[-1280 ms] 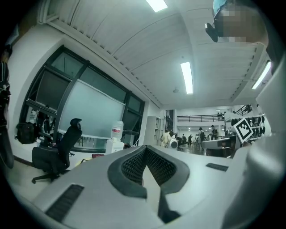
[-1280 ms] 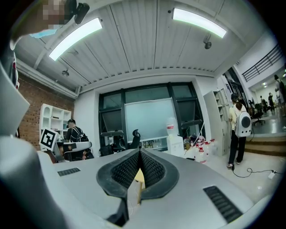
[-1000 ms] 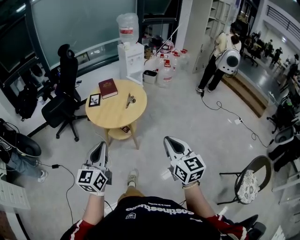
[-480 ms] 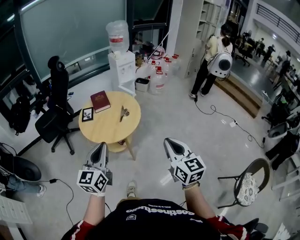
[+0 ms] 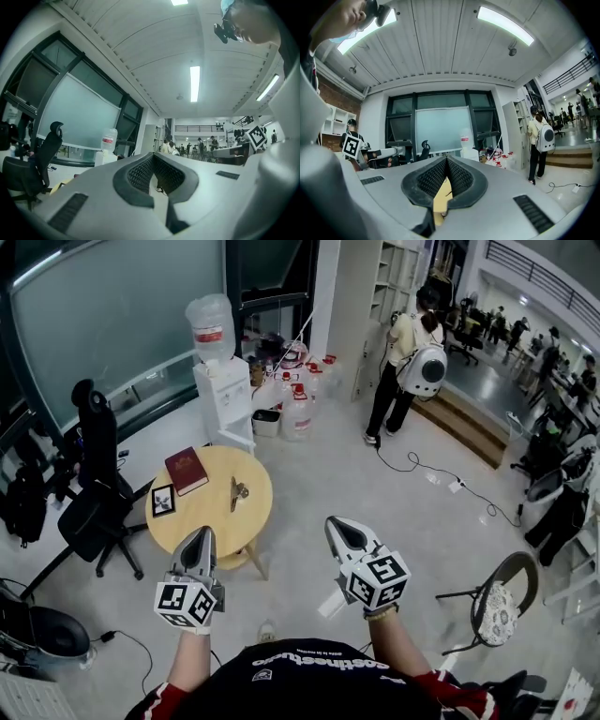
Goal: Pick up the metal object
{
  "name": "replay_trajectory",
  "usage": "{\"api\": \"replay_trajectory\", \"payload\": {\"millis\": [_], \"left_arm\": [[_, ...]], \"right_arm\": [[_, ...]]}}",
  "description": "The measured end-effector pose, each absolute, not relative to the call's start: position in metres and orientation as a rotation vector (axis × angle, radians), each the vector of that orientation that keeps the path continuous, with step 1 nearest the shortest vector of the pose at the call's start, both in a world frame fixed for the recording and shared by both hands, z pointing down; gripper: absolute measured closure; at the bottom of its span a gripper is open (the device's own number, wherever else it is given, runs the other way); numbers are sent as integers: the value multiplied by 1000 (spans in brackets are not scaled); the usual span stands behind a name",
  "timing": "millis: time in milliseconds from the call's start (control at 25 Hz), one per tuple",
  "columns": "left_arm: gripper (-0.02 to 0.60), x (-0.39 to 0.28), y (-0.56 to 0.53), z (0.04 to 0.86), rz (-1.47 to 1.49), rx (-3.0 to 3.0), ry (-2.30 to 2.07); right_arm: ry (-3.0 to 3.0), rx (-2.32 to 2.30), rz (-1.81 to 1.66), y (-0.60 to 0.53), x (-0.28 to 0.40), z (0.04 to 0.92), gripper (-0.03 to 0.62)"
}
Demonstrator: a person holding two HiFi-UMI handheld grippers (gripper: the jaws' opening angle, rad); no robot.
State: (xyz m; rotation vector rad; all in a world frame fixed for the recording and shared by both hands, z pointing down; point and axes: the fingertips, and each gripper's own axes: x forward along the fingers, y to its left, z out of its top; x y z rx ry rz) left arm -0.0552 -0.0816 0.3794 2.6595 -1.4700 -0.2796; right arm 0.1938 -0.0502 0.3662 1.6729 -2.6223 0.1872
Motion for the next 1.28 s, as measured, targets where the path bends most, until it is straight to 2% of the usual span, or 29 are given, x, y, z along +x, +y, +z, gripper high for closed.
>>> {"api": "replay_trajectory", "payload": {"millis": [320, 600, 960, 1280], "left_arm": [[565, -66, -151, 376, -283, 2692, -1393], [565, -97, -203, 387, -292, 2672, -1377], [565, -129, -249, 404, -296, 2651, -1357], [565, -130, -267, 414, -301, 2652, -1314]], "right_arm": [[-2584, 1765, 169, -108, 183, 357, 566], [-2569, 1757, 166, -156, 147, 359, 566], [-2543, 1738, 175, -201, 109, 373, 565], [-2516, 1732, 175, -214, 98, 379, 566]]}}
